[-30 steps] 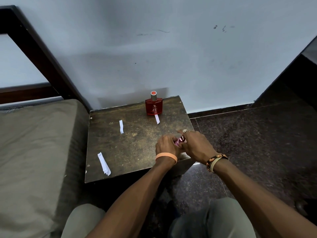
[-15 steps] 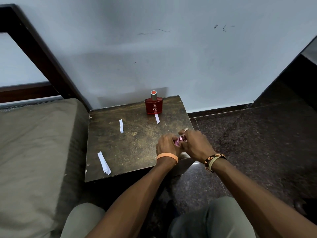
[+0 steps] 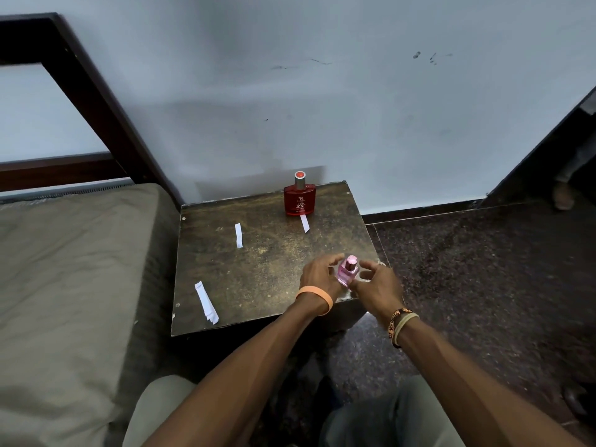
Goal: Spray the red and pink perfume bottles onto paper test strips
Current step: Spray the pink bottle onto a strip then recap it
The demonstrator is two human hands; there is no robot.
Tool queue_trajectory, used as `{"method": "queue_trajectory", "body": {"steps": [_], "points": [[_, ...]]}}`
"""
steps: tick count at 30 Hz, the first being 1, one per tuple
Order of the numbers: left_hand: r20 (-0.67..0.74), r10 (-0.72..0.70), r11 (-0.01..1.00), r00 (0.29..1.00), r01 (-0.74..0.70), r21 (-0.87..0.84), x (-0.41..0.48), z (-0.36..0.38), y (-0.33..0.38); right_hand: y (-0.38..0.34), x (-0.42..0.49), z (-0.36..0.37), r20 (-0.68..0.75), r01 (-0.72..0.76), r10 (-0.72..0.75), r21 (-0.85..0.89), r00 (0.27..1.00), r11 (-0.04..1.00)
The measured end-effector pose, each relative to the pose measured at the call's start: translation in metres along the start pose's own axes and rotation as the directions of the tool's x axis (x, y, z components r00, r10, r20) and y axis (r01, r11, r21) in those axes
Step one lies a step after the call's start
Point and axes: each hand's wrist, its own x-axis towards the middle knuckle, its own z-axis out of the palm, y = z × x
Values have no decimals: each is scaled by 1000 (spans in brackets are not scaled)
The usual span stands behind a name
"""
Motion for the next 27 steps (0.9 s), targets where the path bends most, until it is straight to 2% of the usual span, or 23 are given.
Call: {"method": "queue_trajectory", "body": {"steps": [8,10,13,20,27], "points": [[-33,-127,948,991,112,-299,5,-3,-11,-5,-9,28,-171,40,-24,90,985,995],[-53,-154,918,987,123,-377,6,-15,-15,-11,-7,35,-148,98,-83,99,986,990],[-102,-144,909,984,91,-408,12,-40,-19,-31,-4,50,-87,160,-147,161,985,974],[-212,-139,910,967,41,-413,32,-121,-36,-92,4,110,84,208,-242,296,967,932],[-313,-171,902,934,20,-432,57,-182,-58,-139,25,167,125,197,-260,374,958,906]]}}
